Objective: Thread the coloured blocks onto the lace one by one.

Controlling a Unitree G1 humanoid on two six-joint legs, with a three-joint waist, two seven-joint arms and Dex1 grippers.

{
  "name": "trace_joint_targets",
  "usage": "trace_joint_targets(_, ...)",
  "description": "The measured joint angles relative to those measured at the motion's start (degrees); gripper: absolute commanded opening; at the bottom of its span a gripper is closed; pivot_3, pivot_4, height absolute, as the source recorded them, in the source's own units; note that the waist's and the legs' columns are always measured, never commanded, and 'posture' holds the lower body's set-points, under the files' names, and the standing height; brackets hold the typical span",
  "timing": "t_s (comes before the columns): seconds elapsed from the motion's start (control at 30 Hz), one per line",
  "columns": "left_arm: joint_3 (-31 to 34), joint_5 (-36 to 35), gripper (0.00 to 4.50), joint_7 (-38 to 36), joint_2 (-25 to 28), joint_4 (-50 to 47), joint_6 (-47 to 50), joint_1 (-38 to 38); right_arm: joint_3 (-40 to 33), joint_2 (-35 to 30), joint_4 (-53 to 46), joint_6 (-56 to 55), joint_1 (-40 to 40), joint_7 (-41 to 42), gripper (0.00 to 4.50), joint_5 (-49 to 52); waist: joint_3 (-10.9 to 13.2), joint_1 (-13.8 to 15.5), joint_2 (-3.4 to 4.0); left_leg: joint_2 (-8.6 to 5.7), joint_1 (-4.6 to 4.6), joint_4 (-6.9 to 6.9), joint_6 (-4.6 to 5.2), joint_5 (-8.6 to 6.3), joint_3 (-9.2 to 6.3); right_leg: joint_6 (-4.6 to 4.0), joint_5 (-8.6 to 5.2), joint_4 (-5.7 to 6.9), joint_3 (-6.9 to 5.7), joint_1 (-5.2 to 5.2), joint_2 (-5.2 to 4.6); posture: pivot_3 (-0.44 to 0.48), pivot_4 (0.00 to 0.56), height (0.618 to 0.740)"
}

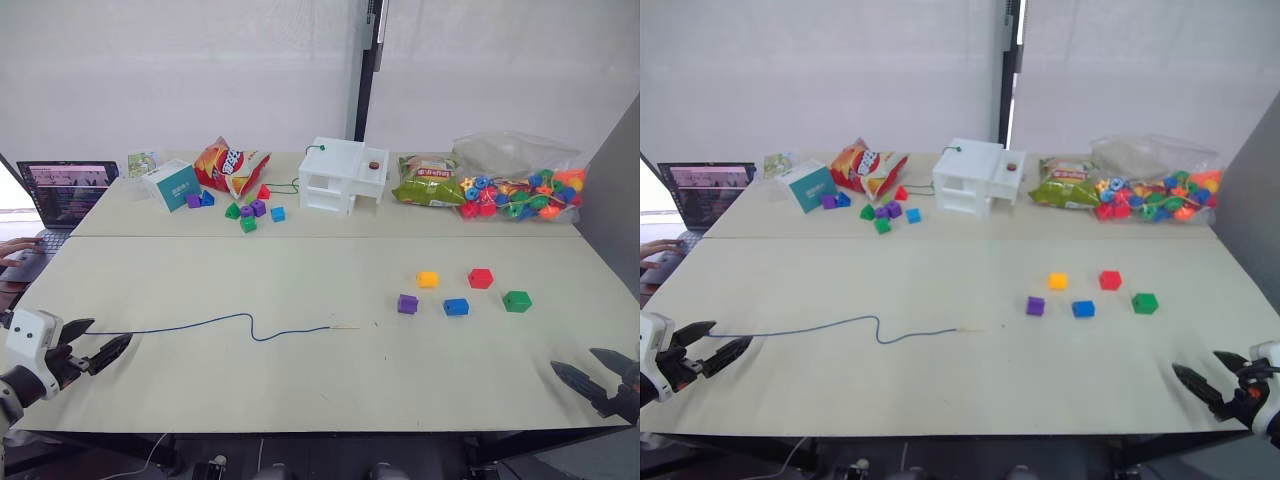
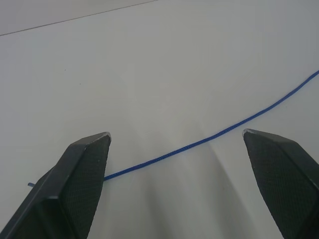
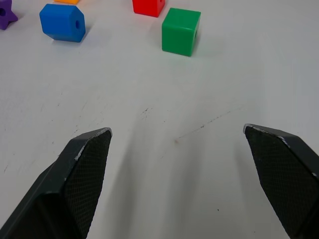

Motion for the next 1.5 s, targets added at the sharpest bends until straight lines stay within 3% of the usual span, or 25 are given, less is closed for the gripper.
trace_joint_targets(0.27, -5.09, -2.27, 4.46, -0.53, -3.06, -7.23, 3.87, -3.19, 1.74, 0.35, -3.57, 1.91, -1.49, 1.73, 4.5, 2.21, 0.0, 0.4, 0.0, -0.04, -0.01, 0.05, 0.0, 0.01, 0.0, 0.01, 0.01, 0.06, -0.02, 0.03, -0.04, 0.0, 0.15, 0.74)
trace_joint_targets(0.43, -14.32, -4.31, 4.46, -1.85, -5.88, -17.11, 8.69, -8.03, 4.3, 0.06, -12.33, 7.32, -2.74, 3.66, 4.5, 7.03, 0.0, 0.63, 0.0, -0.05, -0.04, 0.09, 0.01, 0.01, 0.0, 0.03, 0.02, 0.11, -0.01, 0.01, 0.08, 0.0, 0.15, 0.74)
trace_joint_targets(0.67, -28.68, -4.3, 4.46, -7.9, -8.65, -19.96, 13.47, -16.85, 8.13, -2.98, -20.02, 12.68, -4.07, 6.33, 4.5, 9.41, 0.0, 1.0, 0.0, -0.13, -0.05, 0.19, 0.05, 0.04, 0.05, 0.07, 0.04, 0.17, -0.24, 0.03, 0.53, 0.0, 0.15, 0.74)
trace_joint_targets(0.97, -45.59, 9.46, 4.46, -14.31, -16.62, -3.48, 2.63, -33.53, 12.06, -5.68, -29.72, 16.57, -4.73, 6.31, 4.5, 10.42, 0.04, 1.64, -0.08, -0.35, -0.28, 0.44, 0.21, 0.11, 0.04, 0.23, 0.13, 0.19, -0.31, 0.0, 0.74, 0.0, 0.15, 0.74)
trace_joint_targets(1.2, -50.86, 15.59, 4.46, -15.38, -20.63, 0.25, 3.3, -43.55, 12.03, -4.16, -34.46, 17.43, -2.41, 3.37, 4.5, 10.38, 0.06, 1.55, -0.11, -0.41, -0.39, 0.64, 0.3, 0.09, -0.01, 0.36, 0.19, 0.19, -0.32, 0.02, 0.74, 0.0, 0.15, 0.74)
trace_joint_targets(1.5, -52.75, 19.47, 4.46, -16.27, -26.76, 17.48, -5.13, -47.42, 10.77, -2.14, -37.59, 17.88, -0.35, -0.69, 4.5, 11.2, 0.07, 1.59, -0.13, -0.38, -0.48, 1.09, 0.4, 0.05, -0.09, 0.43, 0.22, 0.27, -0.37, 0.12, 0.81, 0.0, 0.15, 0.74)
